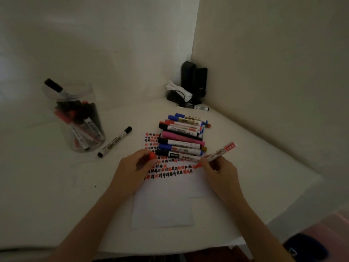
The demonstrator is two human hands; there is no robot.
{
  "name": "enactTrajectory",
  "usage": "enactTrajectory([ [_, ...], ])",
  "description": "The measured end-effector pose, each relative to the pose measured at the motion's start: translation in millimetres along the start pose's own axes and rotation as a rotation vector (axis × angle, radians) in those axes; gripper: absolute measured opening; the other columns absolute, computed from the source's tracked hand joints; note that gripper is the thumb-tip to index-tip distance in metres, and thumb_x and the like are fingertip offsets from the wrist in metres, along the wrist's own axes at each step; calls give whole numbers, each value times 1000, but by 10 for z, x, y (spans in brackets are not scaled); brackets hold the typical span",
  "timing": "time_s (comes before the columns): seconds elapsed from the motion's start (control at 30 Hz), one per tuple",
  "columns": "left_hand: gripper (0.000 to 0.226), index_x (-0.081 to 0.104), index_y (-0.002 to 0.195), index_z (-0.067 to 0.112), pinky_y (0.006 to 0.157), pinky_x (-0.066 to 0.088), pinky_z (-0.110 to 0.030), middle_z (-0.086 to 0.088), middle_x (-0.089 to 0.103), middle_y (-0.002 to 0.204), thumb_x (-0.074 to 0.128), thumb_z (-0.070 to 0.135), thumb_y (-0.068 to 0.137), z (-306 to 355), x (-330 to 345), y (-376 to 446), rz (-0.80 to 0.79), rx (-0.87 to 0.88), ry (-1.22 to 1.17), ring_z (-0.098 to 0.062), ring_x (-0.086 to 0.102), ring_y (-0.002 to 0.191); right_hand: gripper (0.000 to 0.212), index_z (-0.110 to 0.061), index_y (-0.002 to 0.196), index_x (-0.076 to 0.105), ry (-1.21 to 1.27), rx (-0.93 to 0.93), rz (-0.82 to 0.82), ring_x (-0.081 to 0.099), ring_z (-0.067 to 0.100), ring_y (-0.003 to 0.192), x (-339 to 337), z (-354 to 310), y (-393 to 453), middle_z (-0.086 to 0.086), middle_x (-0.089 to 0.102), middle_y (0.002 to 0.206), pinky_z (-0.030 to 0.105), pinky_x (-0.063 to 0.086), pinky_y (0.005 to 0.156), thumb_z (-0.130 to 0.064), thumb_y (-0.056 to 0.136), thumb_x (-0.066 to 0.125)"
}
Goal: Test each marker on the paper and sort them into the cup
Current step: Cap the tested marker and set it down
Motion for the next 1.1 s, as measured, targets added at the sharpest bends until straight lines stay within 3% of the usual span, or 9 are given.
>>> enactTrajectory([
  [0.23, 17, 65, 106, 26, 73, 39, 2, 19, 65, 94, 61, 30, 90, -17, 12, 6, -11, 4, 28, 13, 59, 85, 8, -32, 84, 62, -4, -27, -45, 62, -1, 70, 10, -35, -19, -18, 65, 78, 13, 48, 63, -37, 90, 61],
  [0.4, 16, 65, 105, 25, 74, 39, 2, 16, 67, 95, 62, 29, 90, -16, 9, 9, -11, 12, 26, 11, 59, 86, 5, -29, 86, 62, 2, -59, -67, 61, -9, 69, 25, -73, -33, -22, 62, 77, 5, 45, 58, -32, 90, 62],
  [0.6, 20, 64, 109, 27, 75, 39, 3, 19, 64, 96, 61, 31, 90, -27, 14, 12, -18, 0, 29, 11, 58, 88, 12, -25, 82, 63, 7, -38, -36, 59, 0, 61, 10, -61, -30, -14, 65, 75, 7, 43, 53, -34, 90, 62],
  [0.73, 20, 64, 109, 26, 74, 38, 3, 17, 64, 96, 62, 31, 90, -34, 15, 14, -17, 2, 32, 11, 57, 88, 9, -29, 82, 61, -20, -69, -66, 60, -7, 64, 17, -68, -40, -19, 63, 75, 7, 46, 57, -32, 90, 62],
  [0.9, 19, 64, 108, 28, 74, 39, 3, 18, 65, 97, 61, 31, 90, -45, 14, 3, -22, 4, 19, 10, 59, 88, 16, -20, 85, 63, -28, -37, -25, 65, 7, 69, 32, 2, -11, -12, 65, 76, 22, 54, 63, -35, 90, 61],
  [1.1, 19, 64, 108, 25, 73, 40, 3, 15, 65, 97, 61, 30, 90, -35, 18, 14, -20, 6, 19, 7, 59, 88, 13, -28, 82, 62, -44, -41, -44, 62, 2, 62, 28, -16, -11, -13, 66, 74, 11, 47, 53, -39, 90, 60],
])
Point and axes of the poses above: each hand's wrist, its own y-axis towards the middle knuckle, its own x-axis out of the palm, z = x × y, the point moved 3 cm from there along y, towards the middle knuckle
